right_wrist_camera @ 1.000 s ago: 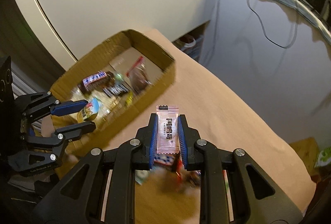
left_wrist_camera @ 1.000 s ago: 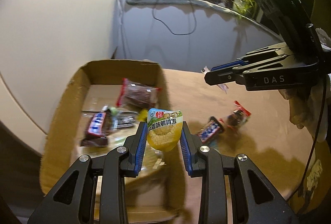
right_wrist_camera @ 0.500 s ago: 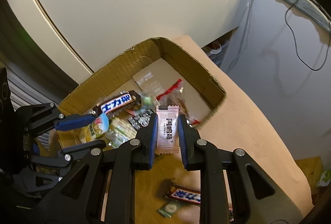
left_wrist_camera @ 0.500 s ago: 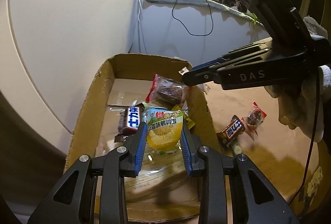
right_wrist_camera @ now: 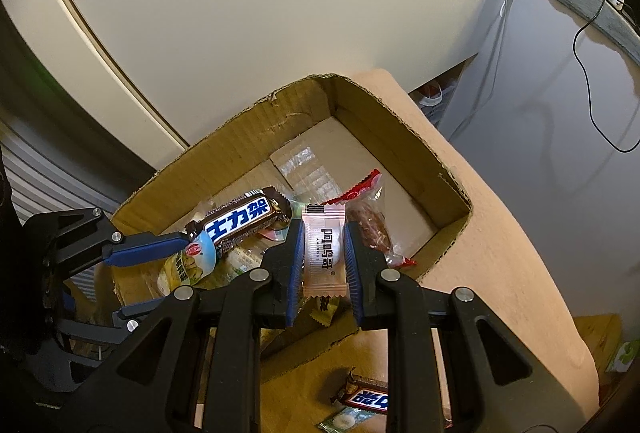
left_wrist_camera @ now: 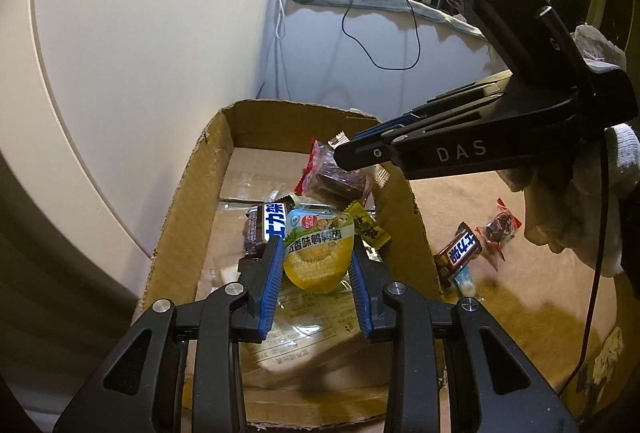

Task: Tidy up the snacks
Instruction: 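Carry both candies into the cardboard box and open both grippers, then move both grippers back over the remaining snacks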

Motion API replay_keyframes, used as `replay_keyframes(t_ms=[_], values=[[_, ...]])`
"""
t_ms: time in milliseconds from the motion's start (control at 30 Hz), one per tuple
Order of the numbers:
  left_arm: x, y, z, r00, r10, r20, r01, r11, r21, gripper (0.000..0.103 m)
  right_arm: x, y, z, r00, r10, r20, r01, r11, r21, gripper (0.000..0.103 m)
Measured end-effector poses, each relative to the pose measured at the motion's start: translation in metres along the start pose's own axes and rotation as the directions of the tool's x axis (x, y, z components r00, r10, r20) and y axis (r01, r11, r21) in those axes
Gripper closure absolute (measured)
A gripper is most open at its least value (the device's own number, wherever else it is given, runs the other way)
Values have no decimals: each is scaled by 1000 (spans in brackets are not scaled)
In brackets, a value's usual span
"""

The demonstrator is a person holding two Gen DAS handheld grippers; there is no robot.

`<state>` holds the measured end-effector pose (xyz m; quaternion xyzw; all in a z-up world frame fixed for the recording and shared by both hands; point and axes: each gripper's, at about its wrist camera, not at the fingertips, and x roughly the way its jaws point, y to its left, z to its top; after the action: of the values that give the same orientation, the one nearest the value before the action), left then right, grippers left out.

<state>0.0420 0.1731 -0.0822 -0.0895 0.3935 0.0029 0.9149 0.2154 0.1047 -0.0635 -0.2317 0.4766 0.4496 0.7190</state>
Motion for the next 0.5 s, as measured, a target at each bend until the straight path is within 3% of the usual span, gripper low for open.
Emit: replay_keyframes(t_ms=[200, 267, 333, 433, 500], values=[[0, -1, 1, 1000, 7, 1, -7, 1000, 2, 71, 3, 3, 2, 1000, -4, -5, 4, 1000, -9, 81], [0, -1, 1, 1000, 10, 0, -10, 1000, 1, 70, 4, 3, 2, 1000, -8, -3, 8, 1000, -7, 72], [-1, -1, 1, 1000, 11, 4, -11, 1000, 2, 64, 3, 3, 2, 1000, -16, 3, 16, 1000, -7, 57], [-3, -2, 2, 1000, 16, 9, -16, 1000, 9, 54, 0, 6, 2, 1000, -24, 11, 24, 1000, -18, 51], [-4, -2, 2, 1000, 18, 13, -19, 1000, 12, 53, -1, 7, 2, 999, -32, 12, 32, 999, -25, 46]])
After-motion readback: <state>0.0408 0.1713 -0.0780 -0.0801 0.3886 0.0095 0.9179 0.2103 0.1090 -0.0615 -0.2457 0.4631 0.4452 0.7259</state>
